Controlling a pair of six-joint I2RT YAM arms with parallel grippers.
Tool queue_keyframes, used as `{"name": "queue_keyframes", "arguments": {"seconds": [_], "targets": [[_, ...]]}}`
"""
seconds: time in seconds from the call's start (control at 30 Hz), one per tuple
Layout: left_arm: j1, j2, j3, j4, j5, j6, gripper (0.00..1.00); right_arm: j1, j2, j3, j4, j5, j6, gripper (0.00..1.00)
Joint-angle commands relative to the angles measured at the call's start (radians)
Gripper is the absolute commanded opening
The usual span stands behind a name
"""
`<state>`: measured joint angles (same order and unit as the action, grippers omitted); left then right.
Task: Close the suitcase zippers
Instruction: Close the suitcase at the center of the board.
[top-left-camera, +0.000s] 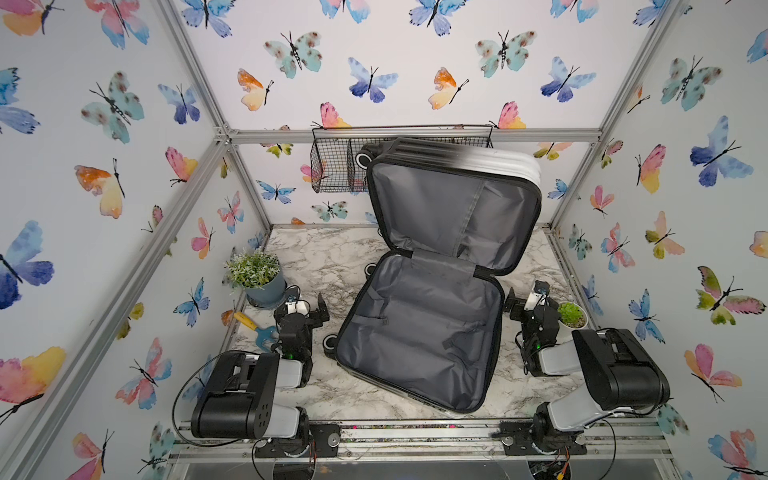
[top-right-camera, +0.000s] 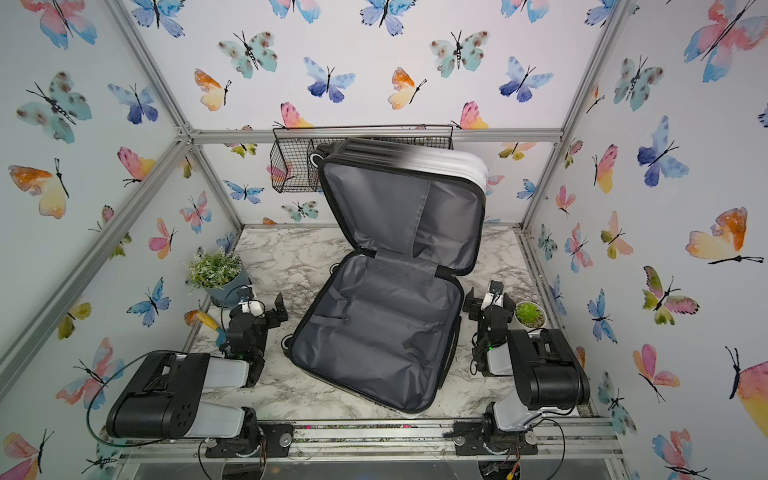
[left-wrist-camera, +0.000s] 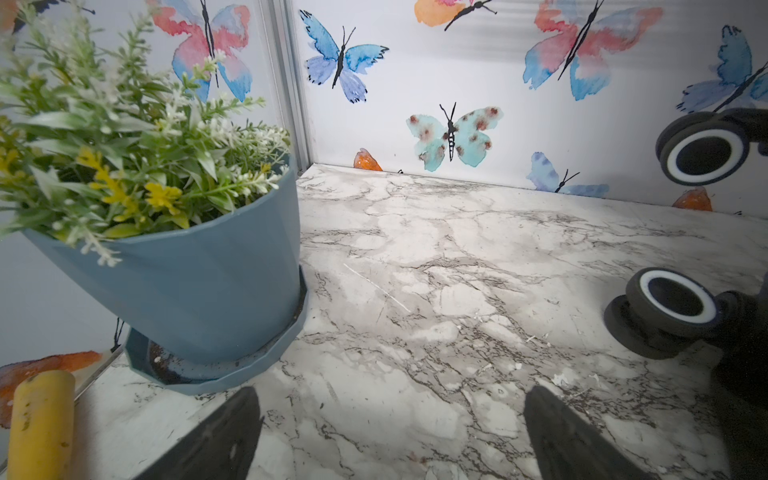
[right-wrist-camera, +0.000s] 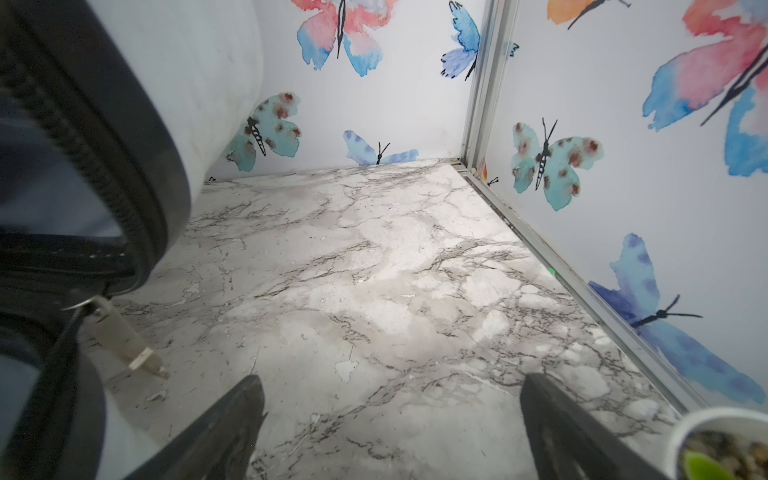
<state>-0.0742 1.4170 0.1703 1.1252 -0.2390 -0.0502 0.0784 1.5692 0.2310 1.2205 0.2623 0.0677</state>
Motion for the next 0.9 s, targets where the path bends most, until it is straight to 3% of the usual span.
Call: {"name": "queue_keyframes", "arguments": {"seconds": [0.0,0.2,0.27,0.4,0.47,0.53,0.63,0.87], "targets": [[0.001,0.004,0.017,0.016,-0.002,0.006,0.98,0.004,0.0,-0.001,0.014,0.015,0.011,0.99],[0.001,-0.059,-0.024,0.072,0.008,0.016,0.98,0.004,-0.02,-0.017,0.017,0.005,0.019,0.99],[0.001,-0.134,-0.023,0.012,0.019,0.024,0.98,0.004,-0.032,-0.023,0.009,0.003,0.027,0.99],[0.001,-0.347,0.049,-0.288,0.022,0.009,0.98,0.004,-0.084,-0.009,-0.004,-0.014,-0.001,0.99],[0.001,-0.428,0.112,-0.439,0.035,0.001,0.98,0.004,-0.193,0.05,-0.229,-0.002,0.01,0.99],[0.001,-0.48,0.163,-0.548,0.056,-0.018,0.98,0.004,-0.278,0.079,-0.302,-0.016,-0.012,0.99],[0.0,-0.535,0.241,-0.701,0.094,-0.057,0.98,0.003,-0.366,0.137,-0.389,-0.031,-0.038,0.99],[0.0,-0.563,0.489,-1.125,0.256,-0.249,0.98,0.003,-0.494,0.291,-0.735,-0.271,0.002,0.99]]}}
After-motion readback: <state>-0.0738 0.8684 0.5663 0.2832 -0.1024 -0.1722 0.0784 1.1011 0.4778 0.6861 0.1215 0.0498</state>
